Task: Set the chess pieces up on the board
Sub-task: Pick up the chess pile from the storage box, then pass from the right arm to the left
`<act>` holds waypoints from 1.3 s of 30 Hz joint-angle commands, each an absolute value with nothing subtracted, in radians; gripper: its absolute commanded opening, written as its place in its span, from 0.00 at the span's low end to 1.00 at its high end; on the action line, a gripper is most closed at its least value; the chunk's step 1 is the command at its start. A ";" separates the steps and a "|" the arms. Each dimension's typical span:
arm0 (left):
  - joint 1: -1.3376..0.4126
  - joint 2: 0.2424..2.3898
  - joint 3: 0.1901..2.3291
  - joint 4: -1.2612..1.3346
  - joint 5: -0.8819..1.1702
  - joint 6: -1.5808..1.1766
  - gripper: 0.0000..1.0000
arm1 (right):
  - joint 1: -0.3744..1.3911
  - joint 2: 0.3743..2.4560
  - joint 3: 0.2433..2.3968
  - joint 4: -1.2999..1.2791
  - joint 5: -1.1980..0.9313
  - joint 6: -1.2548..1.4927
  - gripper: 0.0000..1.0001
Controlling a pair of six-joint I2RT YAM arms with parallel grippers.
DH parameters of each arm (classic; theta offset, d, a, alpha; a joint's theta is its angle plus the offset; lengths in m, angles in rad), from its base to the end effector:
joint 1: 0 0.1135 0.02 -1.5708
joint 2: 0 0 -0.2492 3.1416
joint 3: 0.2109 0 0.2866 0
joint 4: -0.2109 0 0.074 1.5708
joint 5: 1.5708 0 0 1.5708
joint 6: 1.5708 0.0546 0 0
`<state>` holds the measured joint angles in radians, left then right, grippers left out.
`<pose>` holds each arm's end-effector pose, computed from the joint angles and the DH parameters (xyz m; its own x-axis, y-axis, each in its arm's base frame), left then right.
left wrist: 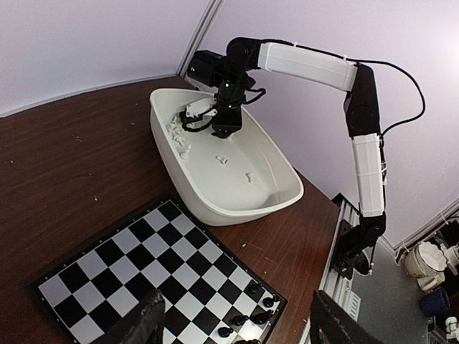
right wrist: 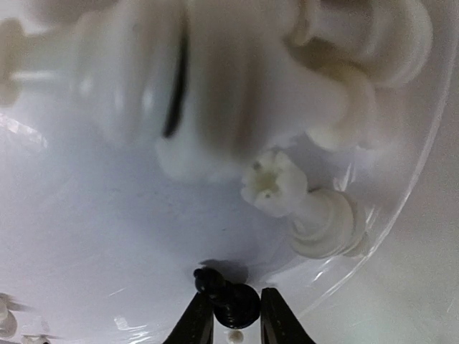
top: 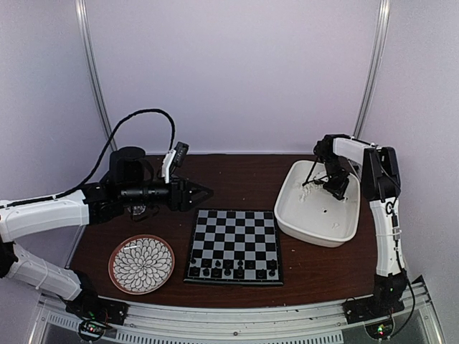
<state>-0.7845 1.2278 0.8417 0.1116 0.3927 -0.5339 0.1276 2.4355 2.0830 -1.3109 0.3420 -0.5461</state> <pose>0.2246 -0.2537 0.2645 -0.6300 -0.0355 -0.7758 0.6887 0.4363 -0.5791 0.4802 0.0431 0.1099 -0.7657 -0.5915 0.2525 -0.6417 0.7293 -0.2374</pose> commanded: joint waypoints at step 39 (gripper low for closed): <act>-0.909 1.682 1.321 0.213 0.542 -0.693 0.58 | 0.520 1.686 1.870 -1.357 -0.807 -0.481 0.18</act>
